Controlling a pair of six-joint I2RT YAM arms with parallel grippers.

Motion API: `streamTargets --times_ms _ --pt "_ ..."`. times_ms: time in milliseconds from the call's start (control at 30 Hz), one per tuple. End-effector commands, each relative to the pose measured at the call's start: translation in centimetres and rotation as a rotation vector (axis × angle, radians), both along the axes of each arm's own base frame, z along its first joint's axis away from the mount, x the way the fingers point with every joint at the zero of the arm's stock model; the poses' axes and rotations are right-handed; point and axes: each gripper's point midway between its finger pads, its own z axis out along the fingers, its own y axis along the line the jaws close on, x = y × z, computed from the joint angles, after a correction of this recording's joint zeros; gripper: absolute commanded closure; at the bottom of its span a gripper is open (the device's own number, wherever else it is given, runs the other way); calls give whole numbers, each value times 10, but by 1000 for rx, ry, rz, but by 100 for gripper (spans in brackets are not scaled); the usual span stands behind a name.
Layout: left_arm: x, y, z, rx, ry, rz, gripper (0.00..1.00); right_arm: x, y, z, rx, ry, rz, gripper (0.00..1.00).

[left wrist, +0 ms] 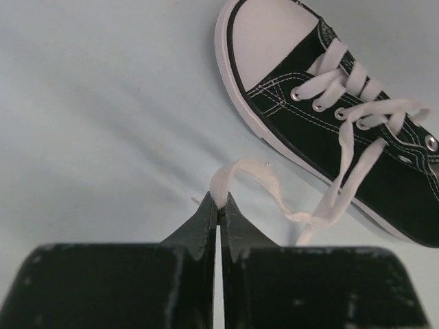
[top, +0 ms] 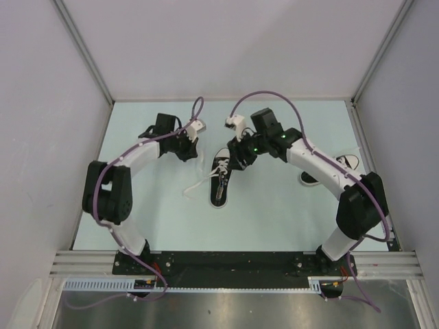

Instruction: Tie the shoes

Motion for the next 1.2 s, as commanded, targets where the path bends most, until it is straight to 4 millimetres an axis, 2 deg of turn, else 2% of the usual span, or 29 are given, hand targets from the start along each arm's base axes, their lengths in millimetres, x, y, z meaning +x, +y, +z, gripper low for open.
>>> streamTargets --times_ms 0,33,100,133,167,200,233,300,333,400,533,667,733,767,867,1033,1167 --pt "5 -11 -12 -61 137 34 97 -36 31 21 -61 -247 203 47" --pt "4 -11 -16 -66 163 38 97 -48 45 18 -63 -261 241 47" --pt "6 -11 -21 -77 201 55 96 -47 61 11 -69 -282 232 47" --pt "4 -11 -30 -74 238 58 95 -54 72 6 -67 -285 245 47" --pt "5 -11 -33 -73 253 64 95 -48 82 7 -54 -307 211 47" --pt "7 -12 -33 -77 260 72 94 -46 89 -3 -63 -301 201 47" --pt "6 -11 -39 -73 286 76 94 -46 98 -7 -59 -307 194 47" --pt "7 -11 -40 -80 302 80 93 -49 119 -9 -27 -328 177 47" --pt "7 -11 -42 -82 309 83 93 -47 125 -22 -46 -321 159 47" --pt "7 -11 -43 -92 322 87 93 -55 144 -28 -12 -306 160 48" --pt "7 -9 -47 -105 344 93 93 -62 168 -63 -6 -248 138 49" --pt "8 -5 -54 -117 368 107 92 -71 181 -91 -11 -203 139 51" --pt "9 -4 -54 -121 371 111 92 -68 190 -95 15 -213 130 52" --pt "7 -4 -55 -122 375 109 92 -69 191 -104 4 -203 131 53" --pt "7 -4 -55 -127 373 106 92 -66 192 -117 -18 -212 114 53" --pt "7 -5 -56 -134 375 104 91 -55 189 -133 -44 -218 79 53" --pt "7 -4 -58 -132 377 104 91 -54 188 -147 -65 -213 83 53"
